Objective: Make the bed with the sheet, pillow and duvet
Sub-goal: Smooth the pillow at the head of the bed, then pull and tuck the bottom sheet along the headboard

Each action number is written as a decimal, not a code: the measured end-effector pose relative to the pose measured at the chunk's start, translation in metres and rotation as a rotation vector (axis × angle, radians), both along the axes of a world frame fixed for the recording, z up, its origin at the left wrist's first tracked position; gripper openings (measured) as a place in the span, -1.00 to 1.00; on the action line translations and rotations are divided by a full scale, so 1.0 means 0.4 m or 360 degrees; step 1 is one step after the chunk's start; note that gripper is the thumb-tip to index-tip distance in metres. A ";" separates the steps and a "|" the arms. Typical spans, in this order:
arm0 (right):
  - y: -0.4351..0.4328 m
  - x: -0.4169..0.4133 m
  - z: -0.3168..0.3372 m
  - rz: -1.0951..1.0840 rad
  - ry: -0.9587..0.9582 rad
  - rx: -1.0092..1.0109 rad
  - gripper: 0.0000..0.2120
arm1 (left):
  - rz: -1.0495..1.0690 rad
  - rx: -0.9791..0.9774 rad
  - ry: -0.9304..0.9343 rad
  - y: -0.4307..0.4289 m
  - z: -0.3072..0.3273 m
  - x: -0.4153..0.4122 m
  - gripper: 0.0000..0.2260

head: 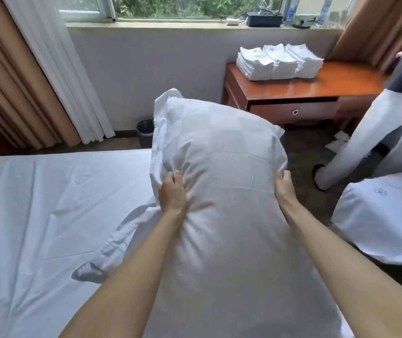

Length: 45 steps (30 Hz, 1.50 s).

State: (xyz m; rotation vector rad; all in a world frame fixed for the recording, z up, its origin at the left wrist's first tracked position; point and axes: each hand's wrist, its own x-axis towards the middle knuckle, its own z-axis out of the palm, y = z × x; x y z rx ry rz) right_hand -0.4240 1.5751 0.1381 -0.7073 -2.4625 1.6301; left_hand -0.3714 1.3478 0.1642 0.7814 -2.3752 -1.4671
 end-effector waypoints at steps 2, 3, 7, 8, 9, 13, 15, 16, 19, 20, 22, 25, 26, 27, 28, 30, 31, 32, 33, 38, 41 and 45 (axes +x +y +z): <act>-0.016 -0.004 0.004 0.0022 -0.0106 0.0028 -0.77 | -0.0009 -0.0125 -0.0050 0.004 -0.018 -0.025 -0.66; -0.023 -0.005 0.006 0.0027 -0.0139 0.0043 -0.69 | -0.0005 -0.0169 -0.0085 0.003 -0.024 -0.028 -0.66; -0.037 0.009 0.022 0.0081 -0.0270 0.0232 -0.64 | -0.0017 -0.0257 -0.0243 -0.010 -0.028 -0.018 -0.65; -0.040 0.019 0.031 0.0070 -0.0295 0.0268 -0.65 | -0.0019 -0.0270 -0.0279 -0.014 -0.020 -0.012 -0.65; -0.046 0.031 0.046 0.0055 -0.0318 0.0290 -0.65 | -0.0026 -0.0266 -0.0313 -0.019 -0.012 -0.005 -0.66; -0.077 0.097 0.115 0.0018 -0.0287 0.0377 -0.55 | -0.0189 -0.0263 -0.0423 -0.036 0.032 0.038 -0.68; -0.104 0.141 0.156 0.0112 -0.0161 0.0455 -0.58 | -0.0278 -0.0281 -0.0436 -0.045 0.064 0.072 -0.66; -0.124 0.163 0.177 0.0187 -0.0085 0.0495 -0.62 | -0.0302 -0.0301 -0.0421 -0.051 0.084 0.092 -0.67; -0.211 0.240 0.242 0.0417 0.0136 0.0528 -0.62 | -0.0279 -0.0327 -0.0326 -0.082 0.148 0.168 -0.75; -0.247 0.267 0.261 0.0490 0.0217 0.0511 -0.62 | -0.0254 -0.0317 -0.0290 -0.098 0.169 0.198 -0.75; -0.331 0.329 0.294 0.0650 0.0334 0.0455 -0.65 | -0.0183 -0.0287 -0.0228 -0.148 0.205 0.270 -0.74; -0.475 0.438 0.314 0.0926 0.0413 0.0384 -0.71 | -0.0023 -0.0189 -0.0160 -0.256 0.225 0.409 -0.74; -0.524 0.480 0.310 0.1019 0.0428 0.0361 -0.72 | 0.0037 -0.0144 -0.0142 -0.296 0.221 0.463 -0.74; -0.574 0.526 0.303 0.1106 0.0438 0.0331 -0.72 | 0.0086 -0.0095 -0.0132 -0.337 0.214 0.524 -0.75; -0.616 0.566 0.292 0.1171 0.0434 0.0300 -0.73 | 0.0114 -0.0046 -0.0127 -0.372 0.203 0.578 -0.76; -0.703 0.658 0.265 0.1273 0.0380 0.0265 -0.74 | 0.0169 0.0032 -0.0142 -0.449 0.175 0.702 -0.79; -0.750 0.709 0.249 0.1309 0.0331 0.0253 -0.74 | 0.0215 0.0071 -0.0162 -0.492 0.158 0.767 -0.79; -0.800 0.764 0.230 0.1343 0.0281 0.0238 -0.74 | 0.0272 0.0114 -0.0182 -0.540 0.136 0.833 -0.80; -0.851 0.816 0.210 0.1373 0.0234 0.0228 -0.74 | 0.0329 0.0159 -0.0203 -0.591 0.113 0.896 -0.80; -1.138 1.066 0.116 0.1523 0.0069 0.0177 -0.73 | 0.0530 0.0226 -0.0332 -0.879 -0.003 1.188 -0.81; -1.331 1.213 0.089 0.1553 0.0025 0.0160 -0.74 | 0.0607 0.0173 -0.0443 -1.065 -0.035 1.339 -0.79; -1.563 1.376 0.063 0.1746 -0.0031 0.0182 -0.73 | 0.0689 0.0164 -0.0523 -1.267 -0.048 1.498 -0.81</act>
